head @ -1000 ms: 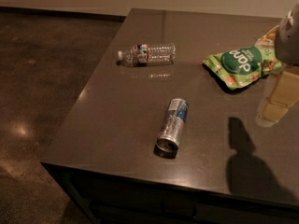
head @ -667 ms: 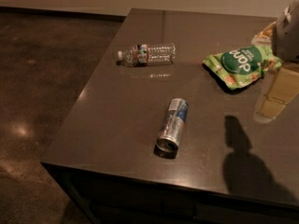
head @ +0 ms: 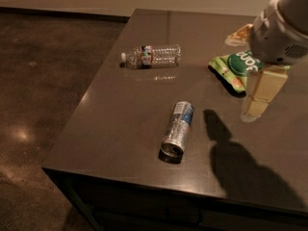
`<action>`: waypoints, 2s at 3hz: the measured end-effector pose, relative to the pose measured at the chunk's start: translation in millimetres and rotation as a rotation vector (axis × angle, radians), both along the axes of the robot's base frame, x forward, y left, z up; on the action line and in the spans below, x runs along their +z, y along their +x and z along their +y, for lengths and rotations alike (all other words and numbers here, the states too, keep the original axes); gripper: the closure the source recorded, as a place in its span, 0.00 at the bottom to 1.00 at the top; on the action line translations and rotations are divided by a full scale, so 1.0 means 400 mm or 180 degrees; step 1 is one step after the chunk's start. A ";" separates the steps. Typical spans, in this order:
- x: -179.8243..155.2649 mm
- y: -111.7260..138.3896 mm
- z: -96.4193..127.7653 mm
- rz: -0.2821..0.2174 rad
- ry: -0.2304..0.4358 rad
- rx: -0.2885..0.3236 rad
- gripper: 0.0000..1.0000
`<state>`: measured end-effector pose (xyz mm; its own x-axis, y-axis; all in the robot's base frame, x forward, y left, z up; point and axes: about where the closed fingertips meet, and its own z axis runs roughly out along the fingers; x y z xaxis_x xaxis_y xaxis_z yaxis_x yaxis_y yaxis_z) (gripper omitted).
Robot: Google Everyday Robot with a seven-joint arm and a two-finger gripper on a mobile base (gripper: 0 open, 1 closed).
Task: Place redbull can upright
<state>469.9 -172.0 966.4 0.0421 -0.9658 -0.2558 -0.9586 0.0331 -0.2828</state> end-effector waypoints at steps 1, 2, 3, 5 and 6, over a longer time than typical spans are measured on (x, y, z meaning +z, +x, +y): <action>-0.033 0.017 0.042 -0.0058 -0.0002 0.0563 0.00; -0.062 0.018 0.080 -0.0169 -0.0122 0.1173 0.00; -0.090 0.000 0.118 -0.0331 -0.0238 0.1743 0.00; -0.162 -0.058 0.186 -0.0608 -0.0589 0.2720 0.00; -0.185 -0.078 0.213 -0.0691 -0.0804 0.3054 0.00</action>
Offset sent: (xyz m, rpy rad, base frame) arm 0.0063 0.0479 -0.0400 -0.1048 -0.1068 0.6578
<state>438.5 -86.7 892.3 0.8494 -0.5247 0.0567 -0.4762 -0.8083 -0.3462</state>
